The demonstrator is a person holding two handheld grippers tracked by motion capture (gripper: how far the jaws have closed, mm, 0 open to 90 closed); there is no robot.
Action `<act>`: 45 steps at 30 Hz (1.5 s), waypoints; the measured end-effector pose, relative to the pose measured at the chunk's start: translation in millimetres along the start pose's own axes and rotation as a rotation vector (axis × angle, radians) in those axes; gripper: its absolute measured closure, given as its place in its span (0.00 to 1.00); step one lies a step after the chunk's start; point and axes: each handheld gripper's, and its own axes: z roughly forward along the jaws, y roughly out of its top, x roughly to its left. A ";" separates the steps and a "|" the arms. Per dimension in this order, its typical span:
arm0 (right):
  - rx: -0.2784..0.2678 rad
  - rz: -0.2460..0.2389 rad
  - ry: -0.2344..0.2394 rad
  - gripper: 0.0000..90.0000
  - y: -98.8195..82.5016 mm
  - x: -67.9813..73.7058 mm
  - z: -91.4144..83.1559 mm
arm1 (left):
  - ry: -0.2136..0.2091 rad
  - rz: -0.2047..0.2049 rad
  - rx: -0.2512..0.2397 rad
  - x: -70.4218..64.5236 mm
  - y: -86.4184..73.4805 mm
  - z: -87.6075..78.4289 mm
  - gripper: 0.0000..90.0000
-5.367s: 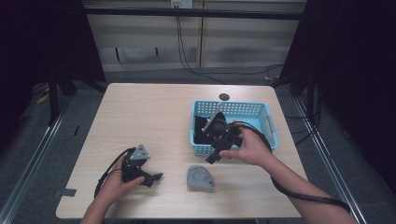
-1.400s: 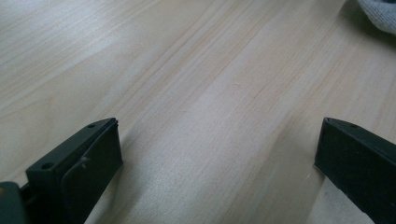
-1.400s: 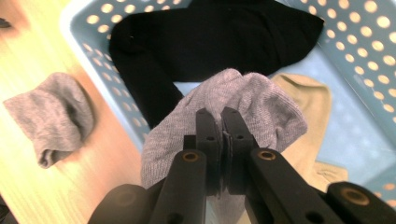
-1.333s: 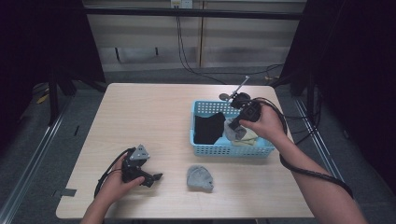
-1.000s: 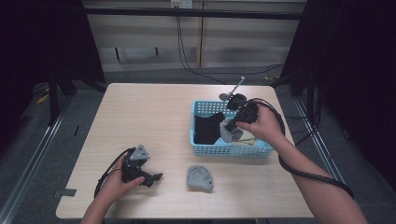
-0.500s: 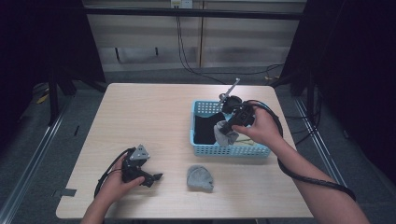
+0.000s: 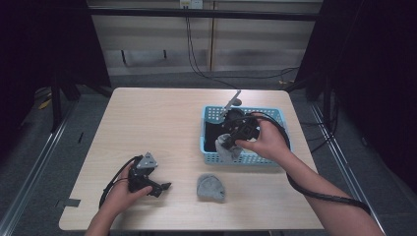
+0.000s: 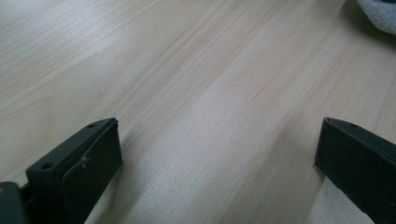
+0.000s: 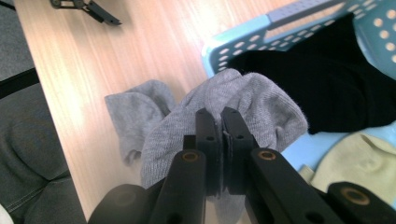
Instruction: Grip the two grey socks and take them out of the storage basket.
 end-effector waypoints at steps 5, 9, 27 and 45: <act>-0.005 -0.017 0.013 0.97 2.0 7.1 3.2 | 0.002 0.003 0.001 0.1 0.1 -0.1 0.00; -0.007 -0.031 0.023 0.97 2.3 13.3 6.9 | 0.002 0.001 0.003 0.0 0.0 -0.2 0.00; -0.006 -0.097 0.071 0.97 4.5 34.3 26.8 | 0.001 0.001 0.002 0.0 0.0 -0.2 0.00; 0.043 -0.094 0.083 0.96 -2.9 40.6 63.6 | 0.001 0.002 0.002 0.0 0.0 -0.2 0.00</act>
